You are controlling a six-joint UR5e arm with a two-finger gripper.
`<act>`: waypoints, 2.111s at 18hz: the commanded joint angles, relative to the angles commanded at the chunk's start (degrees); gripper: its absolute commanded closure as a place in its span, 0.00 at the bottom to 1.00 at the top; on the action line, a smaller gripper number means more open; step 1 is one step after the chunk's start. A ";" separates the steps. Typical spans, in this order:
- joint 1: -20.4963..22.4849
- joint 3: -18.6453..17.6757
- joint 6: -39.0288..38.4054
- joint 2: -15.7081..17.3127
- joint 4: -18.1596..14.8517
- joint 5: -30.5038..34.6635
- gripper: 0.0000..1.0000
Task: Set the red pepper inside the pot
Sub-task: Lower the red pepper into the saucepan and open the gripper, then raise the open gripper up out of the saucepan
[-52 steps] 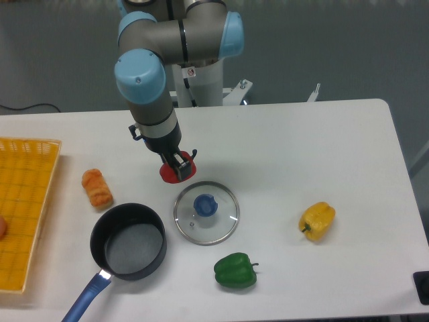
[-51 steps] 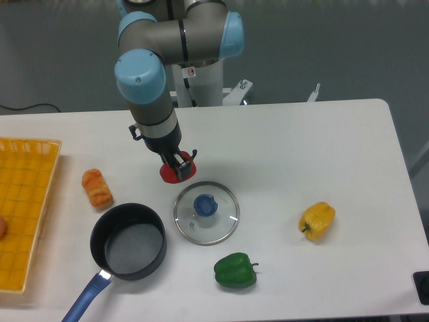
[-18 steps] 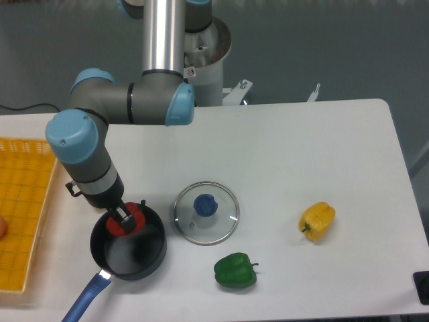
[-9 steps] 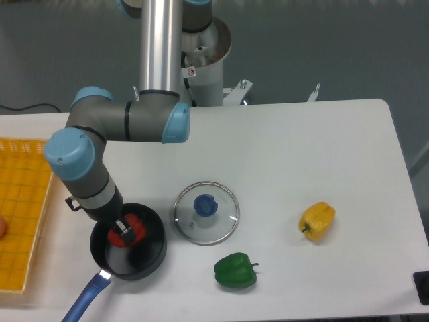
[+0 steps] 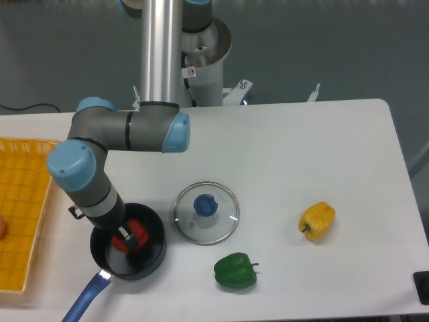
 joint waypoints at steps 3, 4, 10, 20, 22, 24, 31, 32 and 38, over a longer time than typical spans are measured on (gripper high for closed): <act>0.00 0.00 -0.09 -0.61 0.18 0.70 0.51; -0.09 0.00 -0.17 -0.79 0.18 1.57 0.51; -0.70 0.00 0.00 -1.32 0.88 1.93 0.43; -0.70 0.00 0.35 -0.79 0.88 1.93 0.15; -0.70 0.00 0.35 -0.53 0.88 1.93 0.14; -0.70 0.00 0.44 0.78 0.79 1.93 0.12; -0.53 -0.61 0.62 8.25 -0.44 2.02 0.00; -0.44 -0.79 0.53 9.13 -0.70 2.02 0.00; 0.35 -0.88 1.14 12.73 -4.82 2.02 0.00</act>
